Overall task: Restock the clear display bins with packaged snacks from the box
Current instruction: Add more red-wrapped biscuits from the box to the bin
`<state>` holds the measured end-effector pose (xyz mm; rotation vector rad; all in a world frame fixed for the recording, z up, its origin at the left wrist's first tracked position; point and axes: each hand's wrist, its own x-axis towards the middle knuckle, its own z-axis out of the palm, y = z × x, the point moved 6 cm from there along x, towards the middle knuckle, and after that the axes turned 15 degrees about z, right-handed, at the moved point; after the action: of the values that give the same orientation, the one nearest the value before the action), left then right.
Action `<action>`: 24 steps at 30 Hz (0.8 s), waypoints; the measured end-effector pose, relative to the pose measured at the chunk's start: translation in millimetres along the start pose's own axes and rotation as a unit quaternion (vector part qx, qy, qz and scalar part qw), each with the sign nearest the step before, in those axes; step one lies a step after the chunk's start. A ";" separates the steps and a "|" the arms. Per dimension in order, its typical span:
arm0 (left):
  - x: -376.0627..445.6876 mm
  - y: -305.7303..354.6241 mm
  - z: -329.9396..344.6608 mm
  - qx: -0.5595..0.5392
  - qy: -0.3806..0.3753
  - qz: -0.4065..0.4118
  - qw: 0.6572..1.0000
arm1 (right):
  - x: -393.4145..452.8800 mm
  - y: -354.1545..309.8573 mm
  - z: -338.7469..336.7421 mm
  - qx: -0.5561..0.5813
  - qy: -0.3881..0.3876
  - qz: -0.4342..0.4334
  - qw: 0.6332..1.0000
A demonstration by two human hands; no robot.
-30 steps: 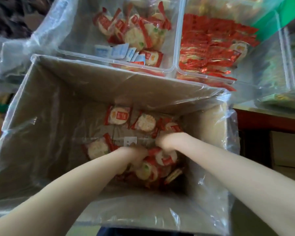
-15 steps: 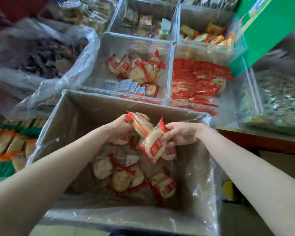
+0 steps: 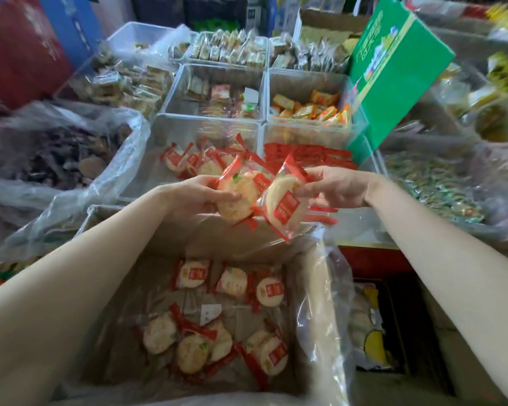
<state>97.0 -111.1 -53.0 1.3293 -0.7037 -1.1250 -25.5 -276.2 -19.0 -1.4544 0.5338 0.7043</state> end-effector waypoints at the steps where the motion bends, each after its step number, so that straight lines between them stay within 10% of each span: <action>1: 5.5 5.1 5.8 0.023 -0.007 -0.007 1.000 | -1.9 -5.4 0.7 0.010 0.012 -0.010 1.000; 12: 22.2 19.6 -0.9 0.067 0.040 0.087 0.993 | -13.9 23.4 -72.0 0.319 0.217 -0.075 0.920; 24: 65.8 30.6 50.1 0.053 -0.030 0.124 0.990 | 5.5 15.0 -46.3 0.311 -0.005 -0.049 0.949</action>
<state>81.4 -194.3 -28.0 1.2597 -0.9565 -0.9403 -28.2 -321.9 -36.3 -0.8773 0.6038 0.4074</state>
